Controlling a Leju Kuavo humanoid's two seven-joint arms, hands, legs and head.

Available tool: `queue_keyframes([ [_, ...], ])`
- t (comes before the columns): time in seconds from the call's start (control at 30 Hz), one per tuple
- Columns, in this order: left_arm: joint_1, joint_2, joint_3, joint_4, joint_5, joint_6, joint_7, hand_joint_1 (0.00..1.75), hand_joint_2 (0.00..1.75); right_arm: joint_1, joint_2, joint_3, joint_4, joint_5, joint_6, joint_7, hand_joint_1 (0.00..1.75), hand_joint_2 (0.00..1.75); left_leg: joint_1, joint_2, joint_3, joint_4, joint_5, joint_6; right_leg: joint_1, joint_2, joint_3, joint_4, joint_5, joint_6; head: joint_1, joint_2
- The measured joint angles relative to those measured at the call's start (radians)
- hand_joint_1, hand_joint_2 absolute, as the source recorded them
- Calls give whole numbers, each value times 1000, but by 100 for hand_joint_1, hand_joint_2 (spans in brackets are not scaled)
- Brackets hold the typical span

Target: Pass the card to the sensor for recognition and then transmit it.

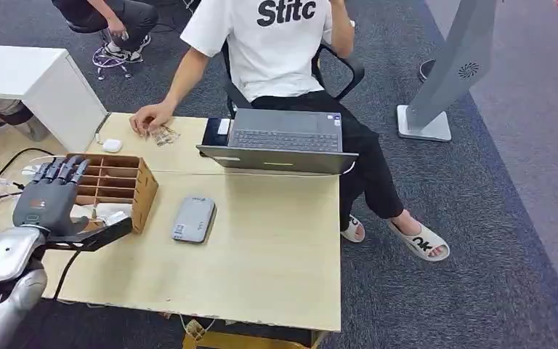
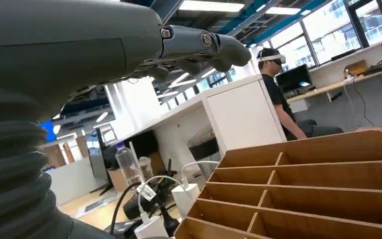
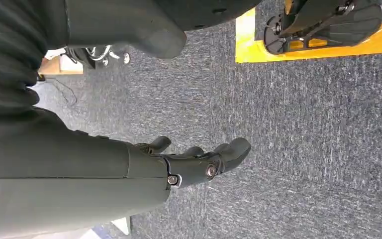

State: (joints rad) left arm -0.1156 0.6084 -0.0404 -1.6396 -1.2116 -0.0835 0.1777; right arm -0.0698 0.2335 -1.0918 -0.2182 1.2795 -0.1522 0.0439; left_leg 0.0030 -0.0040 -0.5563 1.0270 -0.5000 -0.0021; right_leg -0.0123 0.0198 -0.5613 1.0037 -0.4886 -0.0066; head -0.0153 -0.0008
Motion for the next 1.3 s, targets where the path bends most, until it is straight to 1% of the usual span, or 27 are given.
queue_keyframes([
  [0.27, -37, -34, -17, 15, -22, 8, -12, 0, 175, -1, 3, -1, -2, 3, 1, 5, 0, 175, 0, 0, 0, 0, 0, 0, 0, 0, -1, 0, 0, 0, 0, 0],
  [0.37, -52, -43, -31, 26, 16, -17, -34, 0, 175, -1, 3, -2, -2, 2, 0, 7, 0, 175, 0, 0, 0, 0, 0, 0, 0, 0, -1, 0, 0, 0, 0, 0],
  [0.47, -66, -43, -49, 35, 33, -28, -39, 0, 175, 0, 3, -3, -2, 2, 0, 9, 0, 175, 1, 0, 0, 0, 0, 0, 0, 0, -1, 0, 0, 0, 0, 0],
  [0.57, -76, -43, -62, 40, 63, -55, -45, 0, 175, -1, 3, -3, -2, 2, 0, 12, 0, 175, 1, 0, 0, 0, 0, 0, 0, 1, -1, 0, 0, 0, 0, 0],
  [0.7, -85, -37, -77, 44, 121, -88, -74, 0, 175, -1, 3, -3, -2, 2, 3, 8, 0, 175, 0, 0, 0, 0, 0, 0, 0, 1, -1, 0, 0, 0, 0, 0],
  [0.9, -100, -9, -100, 44, 194, -133, -108, 0, 175, -1, 3, -3, -2, 2, 6, 5, 0, 175, 0, 0, 0, 0, 0, 0, 0, 1, -1, 0, 0, 0, 0, 0],
  [1.0, -106, 3, -113, 44, 230, -150, -111, 0, 175, -1, 3, -3, -3, 3, 6, 4, 0, 175, 1, 0, 0, 0, 0, 0, 0, 1, -1, 0, 0, 0, 0, 0],
  [1.13, -109, 29, -135, 44, 274, -174, -115, 0, 175, -1, 3, -3, -4, 4, 6, 4, 0, 175, 1, 1, 0, 0, 0, 0, 0, 1, -1, 0, 0, 0, 0, 0],
  [1.23, -111, 77, -160, 44, 329, -215, -115, 0, 175, -1, 2, -3, -5, 6, 10, 4, 0, 175, 1, 1, 0, 0, 0, 0, 0, 1, -1, 0, 0, 0, 0, 0],
  [1.3, -113, 106, -171, 44, 343, -226, -114, 0, 175, -1, 2, -3, -5, 6, 11, 6, 0, 175, 1, 1, 0, 0, 0, 0, 0, 1, -1, 0, 0, 0, 0, 0],
])
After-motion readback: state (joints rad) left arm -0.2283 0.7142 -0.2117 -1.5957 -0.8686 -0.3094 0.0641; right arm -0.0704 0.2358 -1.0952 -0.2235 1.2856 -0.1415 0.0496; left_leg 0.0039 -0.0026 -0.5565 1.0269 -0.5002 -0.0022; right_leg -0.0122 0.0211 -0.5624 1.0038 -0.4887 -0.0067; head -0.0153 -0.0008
